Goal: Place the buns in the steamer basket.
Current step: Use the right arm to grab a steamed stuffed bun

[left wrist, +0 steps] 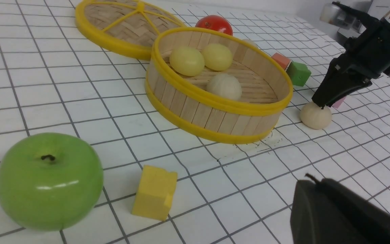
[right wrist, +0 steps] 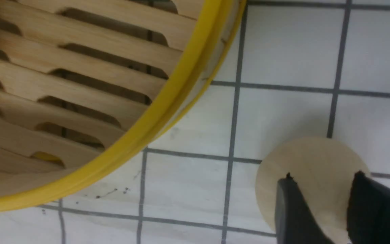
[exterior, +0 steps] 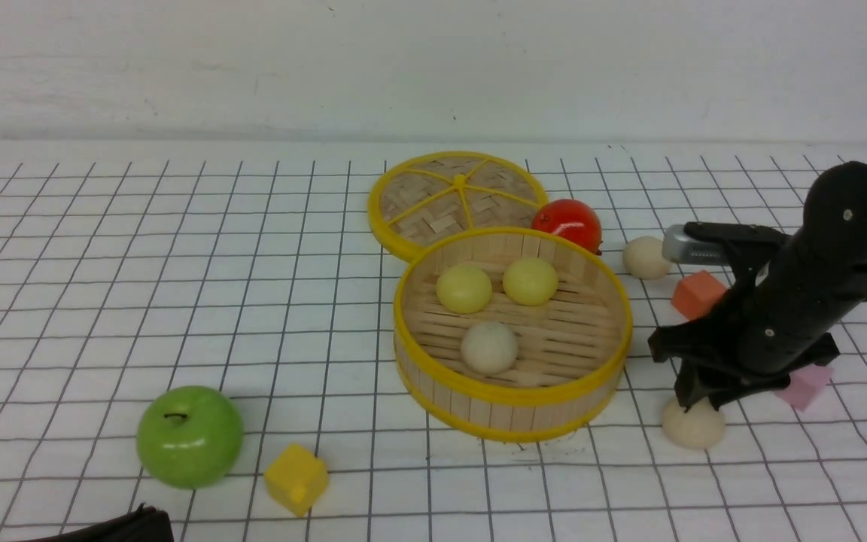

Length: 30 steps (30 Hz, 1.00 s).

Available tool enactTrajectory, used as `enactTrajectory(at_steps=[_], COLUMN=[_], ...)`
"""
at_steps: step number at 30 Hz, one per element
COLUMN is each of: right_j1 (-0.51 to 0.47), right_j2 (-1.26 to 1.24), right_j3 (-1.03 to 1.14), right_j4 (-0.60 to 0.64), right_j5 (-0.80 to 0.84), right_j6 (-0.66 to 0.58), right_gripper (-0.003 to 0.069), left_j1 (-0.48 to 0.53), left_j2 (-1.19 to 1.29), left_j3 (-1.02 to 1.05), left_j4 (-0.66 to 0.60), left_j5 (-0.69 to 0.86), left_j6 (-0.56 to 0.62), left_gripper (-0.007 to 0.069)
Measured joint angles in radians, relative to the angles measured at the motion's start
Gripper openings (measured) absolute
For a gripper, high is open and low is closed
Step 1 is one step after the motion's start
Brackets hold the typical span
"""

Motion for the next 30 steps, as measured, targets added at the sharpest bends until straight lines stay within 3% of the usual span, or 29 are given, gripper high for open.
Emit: enactTrajectory(at_steps=[13,22,30], right_j1=[0.000,0.000,0.002], right_j2=[0.009,0.009,-0.054], right_j3=[0.000,0.000,0.000], right_j4=[-0.009,-0.036,-0.033], right_j5=[0.002,0.003,0.057], right_j6=[-0.002,-0.003,-0.024], right_gripper=[0.0203,0.0014,-0.0003], left_j1=[0.000,0.000,0.000], left_j2=[0.000,0.000,0.000], left_j3=[0.000,0.000,0.000], left_j4=[0.000,0.000,0.000], left_j5=[0.000,0.000,0.000], left_j6=[0.000,0.000,0.000], left_gripper=[0.0008,0.0018,0.0029])
